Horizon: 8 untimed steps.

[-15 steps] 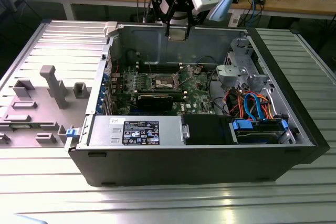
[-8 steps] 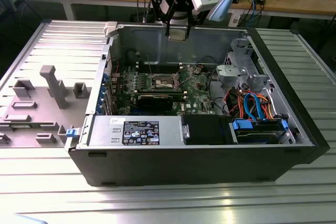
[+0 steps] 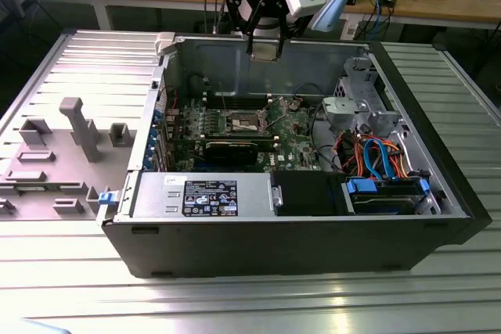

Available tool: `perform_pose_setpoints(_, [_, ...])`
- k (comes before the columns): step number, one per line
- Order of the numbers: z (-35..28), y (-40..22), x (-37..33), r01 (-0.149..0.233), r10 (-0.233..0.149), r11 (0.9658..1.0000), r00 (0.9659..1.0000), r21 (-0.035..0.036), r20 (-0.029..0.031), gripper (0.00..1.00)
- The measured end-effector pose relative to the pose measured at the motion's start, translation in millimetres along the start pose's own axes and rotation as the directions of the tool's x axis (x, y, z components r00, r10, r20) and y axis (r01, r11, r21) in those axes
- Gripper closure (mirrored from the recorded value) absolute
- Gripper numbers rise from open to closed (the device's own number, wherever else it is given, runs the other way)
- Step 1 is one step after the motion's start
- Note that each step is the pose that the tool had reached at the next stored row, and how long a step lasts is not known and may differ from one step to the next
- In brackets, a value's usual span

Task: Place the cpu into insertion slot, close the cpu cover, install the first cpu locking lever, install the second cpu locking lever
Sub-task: 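Place the cpu into insertion slot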

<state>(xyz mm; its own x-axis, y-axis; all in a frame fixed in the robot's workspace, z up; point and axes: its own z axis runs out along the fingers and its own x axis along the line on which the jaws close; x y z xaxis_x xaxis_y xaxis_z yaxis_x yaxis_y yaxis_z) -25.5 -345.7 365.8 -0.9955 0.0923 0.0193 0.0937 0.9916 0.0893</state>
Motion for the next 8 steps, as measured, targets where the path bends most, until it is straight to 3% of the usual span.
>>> perform_pose_setpoints(8, [0.0,0.0,0.0,-0.014,0.014,0.9999,0.9999,-0.0003,0.0013,0.45])
